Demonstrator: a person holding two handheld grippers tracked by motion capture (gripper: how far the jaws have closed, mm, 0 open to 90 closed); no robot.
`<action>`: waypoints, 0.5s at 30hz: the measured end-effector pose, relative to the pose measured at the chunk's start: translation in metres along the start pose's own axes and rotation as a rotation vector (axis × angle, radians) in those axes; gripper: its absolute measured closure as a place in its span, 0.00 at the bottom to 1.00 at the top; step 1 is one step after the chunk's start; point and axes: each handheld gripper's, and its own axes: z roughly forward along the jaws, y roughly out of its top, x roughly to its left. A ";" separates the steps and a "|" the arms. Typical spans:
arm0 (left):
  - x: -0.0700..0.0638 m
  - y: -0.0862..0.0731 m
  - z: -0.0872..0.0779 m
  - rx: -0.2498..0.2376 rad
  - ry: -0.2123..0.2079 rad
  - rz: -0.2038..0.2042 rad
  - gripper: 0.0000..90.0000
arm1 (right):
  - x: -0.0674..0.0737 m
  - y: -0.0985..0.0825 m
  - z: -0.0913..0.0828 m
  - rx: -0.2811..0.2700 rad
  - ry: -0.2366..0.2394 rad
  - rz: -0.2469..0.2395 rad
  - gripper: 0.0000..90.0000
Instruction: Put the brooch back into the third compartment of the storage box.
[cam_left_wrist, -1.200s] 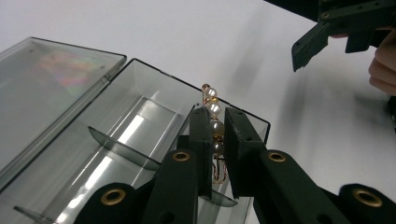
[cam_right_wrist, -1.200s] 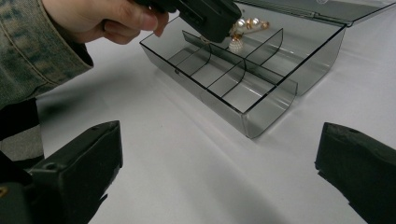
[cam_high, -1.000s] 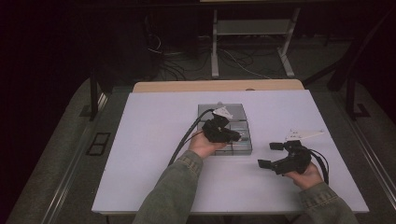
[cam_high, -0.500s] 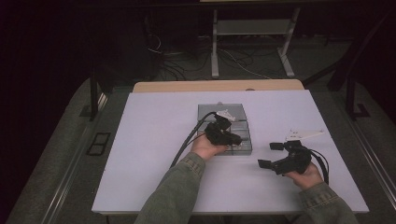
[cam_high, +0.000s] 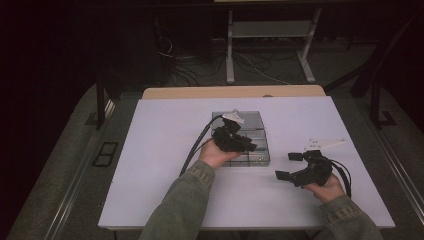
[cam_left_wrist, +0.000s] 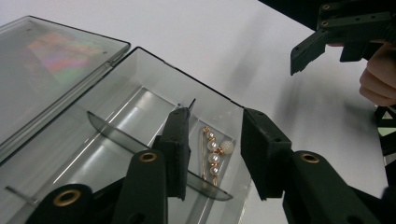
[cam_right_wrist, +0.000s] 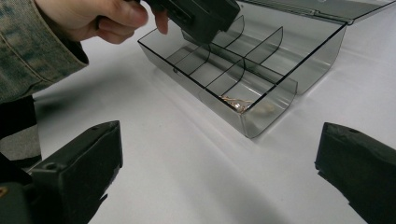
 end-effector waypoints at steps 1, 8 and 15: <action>0.001 0.000 -0.002 -0.002 0.002 -0.001 0.66 | 0.000 0.000 0.000 0.000 -0.001 0.001 0.00; 0.005 -0.003 -0.013 -0.010 0.029 -0.017 0.58 | -0.001 0.000 0.000 -0.002 -0.003 0.002 0.00; 0.007 -0.002 -0.026 -0.039 0.041 -0.030 0.48 | -0.003 0.002 0.002 -0.004 -0.005 0.009 0.00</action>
